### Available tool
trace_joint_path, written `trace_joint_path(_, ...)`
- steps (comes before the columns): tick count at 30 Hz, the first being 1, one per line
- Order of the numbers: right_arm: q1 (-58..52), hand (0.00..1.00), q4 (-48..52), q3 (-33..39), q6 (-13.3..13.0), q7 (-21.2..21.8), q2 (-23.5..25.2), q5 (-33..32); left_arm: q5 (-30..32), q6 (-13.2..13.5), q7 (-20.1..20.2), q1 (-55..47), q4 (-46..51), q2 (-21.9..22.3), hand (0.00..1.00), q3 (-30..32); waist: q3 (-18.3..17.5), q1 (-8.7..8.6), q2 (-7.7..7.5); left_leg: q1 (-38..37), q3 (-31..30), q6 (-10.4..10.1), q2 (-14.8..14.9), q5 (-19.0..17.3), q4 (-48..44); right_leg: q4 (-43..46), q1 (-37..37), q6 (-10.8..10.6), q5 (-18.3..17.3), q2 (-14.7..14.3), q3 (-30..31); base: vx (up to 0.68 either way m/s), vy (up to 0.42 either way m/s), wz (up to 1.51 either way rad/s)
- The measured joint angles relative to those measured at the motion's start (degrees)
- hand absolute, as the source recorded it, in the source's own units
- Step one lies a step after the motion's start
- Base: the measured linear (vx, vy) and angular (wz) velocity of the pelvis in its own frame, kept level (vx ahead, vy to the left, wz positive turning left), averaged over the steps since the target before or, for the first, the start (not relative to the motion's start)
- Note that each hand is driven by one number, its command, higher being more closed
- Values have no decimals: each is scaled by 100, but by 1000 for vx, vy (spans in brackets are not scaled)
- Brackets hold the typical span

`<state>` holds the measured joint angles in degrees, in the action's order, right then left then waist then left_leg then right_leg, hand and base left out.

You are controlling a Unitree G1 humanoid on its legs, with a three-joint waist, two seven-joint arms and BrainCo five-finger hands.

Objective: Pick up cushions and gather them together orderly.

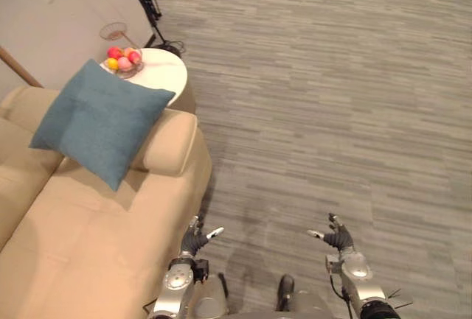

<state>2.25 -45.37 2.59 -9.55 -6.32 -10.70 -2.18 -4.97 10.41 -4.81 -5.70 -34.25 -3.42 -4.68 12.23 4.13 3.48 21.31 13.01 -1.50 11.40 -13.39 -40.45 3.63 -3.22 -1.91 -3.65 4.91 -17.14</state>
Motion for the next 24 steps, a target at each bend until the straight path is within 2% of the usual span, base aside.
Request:
trace_joint_path(1, -15, 0, -9, 99, -2, -9, 0, -1, 0, -2, 11, -85, -2, 17, 0, 67, 3, 0, 114, -24, 143, -279, -85, 390, 1465, -55, -223, -194, -155, -12, -77, 584, 202, 24)
trace_joint_path(2, -7, 0, -110, 119, 4, -42, 4, -1, -5, -25, 35, -210, -24, 21, 0, 88, 17, 46, 125, -206, 234, 292, -219, 1160, 1893, -75, -484, -336, -306, 3, -40, 502, 181, 25)
trace_joint_path(3, -16, 0, -124, 63, 10, -52, 71, 0, -8, -42, 42, -243, -11, -19, 0, 119, -1, 72, -25, -303, 311, 286, -350, 1156, 1980, -87, -533, -327, -325, 145, -39, 611, 207, 28)
trace_joint_path(4, -6, 0, -94, 20, -7, -63, 120, 8, -7, -53, 55, -236, -3, -62, 0, 265, -41, 121, -145, -277, 293, 402, -474, 960, 1879, 10, -513, -328, -324, 258, -38, 483, 178, 30)
trace_joint_path(5, 34, 0, -108, -19, -6, -85, 122, 10, -6, -63, 63, -244, 0, -7, 0, 345, -43, 184, -160, -184, 252, 549, -449, 628, 1479, 380, -443, -484, -396, 351, 15, 572, 221, 24)
trace_joint_path(6, 79, 0, -108, -40, -6, -86, 124, 12, -6, -76, 67, -274, -5, 10, 0, 412, -38, 189, -177, -207, 254, 608, -467, 450, 1326, 744, -379, -637, -493, 439, 40, 438, 219, 12)
trace_joint_path(7, 147, 0, -112, -38, -7, -85, 138, 69, -9, -98, 79, -371, -10, 49, 0, 417, -44, 182, -199, -367, 268, 637, -538, 133, 1152, 1900, -60, -877, -645, 686, 178, 341, 190, 13)
trace_joint_path(8, 167, 0, -112, -38, -8, -85, 152, 80, -9, -107, 88, -430, -10, 51, 0, 408, -59, 153, -230, -494, 251, 662, -618, 28, 1140, 2595, 160, -987, -597, 848, 273, 439, 223, 43)
trace_joint_path(9, 161, 0, -106, -37, -15, -83, 180, 126, -9, -115, 92, -508, -9, 30, 0, 407, -77, 76, -289, -765, 75, 729, -849, -132, 1170, 3834, 548, -1315, -144, 1146, 398, 458, 167, 94)
trace_joint_path(10, 35, 0, -129, -41, -6, -73, 190, 225, -11, -113, 82, -521, -6, -39, 0, 416, -106, 0, -341, -1052, -198, 799, -1017, -304, 1181, 4894, 863, -1185, -271, 1259, 485, 471, 122, 106)
trace_joint_path(11, -6, 0, -131, -45, -2, -71, 196, 239, -11, -112, 78, -529, -6, -53, 0, 425, -118, -2, -354, -1163, -278, 821, -1061, -342, 1215, 5097, 958, -1068, -421, 1269, 475, 476, 50, 114)
trace_joint_path(12, -67, 0, -130, -66, 0, -67, 220, 268, -12, -110, 69, -569, -6, -85, 0, 426, -138, -3, -375, -1416, -495, 843, -1173, -364, 1368, 5258, 1200, -813, -727, 1242, 428, 547, -1, 102)
trace_joint_path(13, -92, 0, -108, -85, -6, -48, 239, 269, -21, -110, 50, -578, -7, -152, 0, 440, -147, -8, -382, -1653, -737, 842, -1255, -363, 1596, 5039, 1520, -632, -967, 1076, 425, 450, -7, 105)
trace_joint_path(14, -103, 0, -102, -91, -8, -22, 231, 269, -28, -110, 44, -562, -12, -168, 0, 441, -141, -17, -355, -1728, -854, 841, -1259, -362, 1656, 4811, 1612, -572, -1023, 962, 439, 498, -71, 115)
trace_joint_path(15, -175, 0, -97, -90, -12, 24, 214, 266, -41, -109, 36, -516, -11, -177, 0, 442, -161, -20, -294, -1852, -1185, 839, -1259, -361, 1762, 4071, 1788, -502, -1131, 583, 582, 410, -114, 143)
trace_joint_path(16, -271, 0, -76, -83, -11, 34, 211, 261, -45, -104, 19, -419, -10, -170, 0, 437, -167, -36, -256, -1956, -1619, 833, -1273, -358, 1861, 3206, 1968, -493, -1130, 209, 1014, 410, -114, 154)
trace_joint_path(17, -313, 0, -53, -79, -11, 34, 211, 259, -46, -104, 13, -379, -11, -162, 0, 433, -169, -46, -259, -1961, -1822, 833, -1305, -358, 1857, 2922, 2052, -527, -1097, 81, 1227, 396, -187, 193)
trace_joint_path(18, -404, 0, -38, -36, -10, 33, 208, 247, -46, -102, -19, -257, -40, -129, 0, 425, -172, -141, -267, -1987, -2247, 699, -1353, -359, 1856, 2153, 2126, -523, -875, -118, 1765, 388, -243, 229)
trace_joint_path(19, -506, 0, -26, -2, -8, 22, 219, 207, -55, -91, -30, -138, -101, -129, 0, 423, -185, -213, -337, -2010, -2661, 468, -1461, -436, 1782, 1389, 2072, -511, -294, -160, 2239, 559, -385, 280)
trace_joint_path(20, -630, 0, -6, 36, -2, 21, 219, 202, -57, -89, -28, -61, -184, -57, 0, 413, -215, -244, -335, -2040, -2891, 241, -1462, -568, 1694, 1372, 1973, -370, 290, -77, 2174, 397, -311, 215)
trace_joint_path(21, -681, 0, 7, 95, 5, 19, 220, 200, -57, -97, -33, -52, -207, 52, 0, 417, -253, -183, -187, -1984, -2998, 118, -1329, -592, 1662, 1450, 1934, -365, 289, -116, 1958, 344, -312, 144)
trace_joint_path(23, -704, 0, 480, 237, -20, 1, 260, 155, -57, -52, -25, -107, -204, 148, 0, 416, -285, -176, -141, -1876, -2845, -407, -1106, -323, 1684, 1450, 1735, -144, 48, -9, 1311, 289, -313, 129)
trace_joint_path(24, -711, 0, 571, 240, -37, 0, 307, 152, -57, -53, -23, -112, -216, 149, 0, 414, -285, -185, -142, -1796, -2717, -529, -1039, -255, 1669, 1415, 1651, -112, 28, 19, 1147, 220, -277, 143)
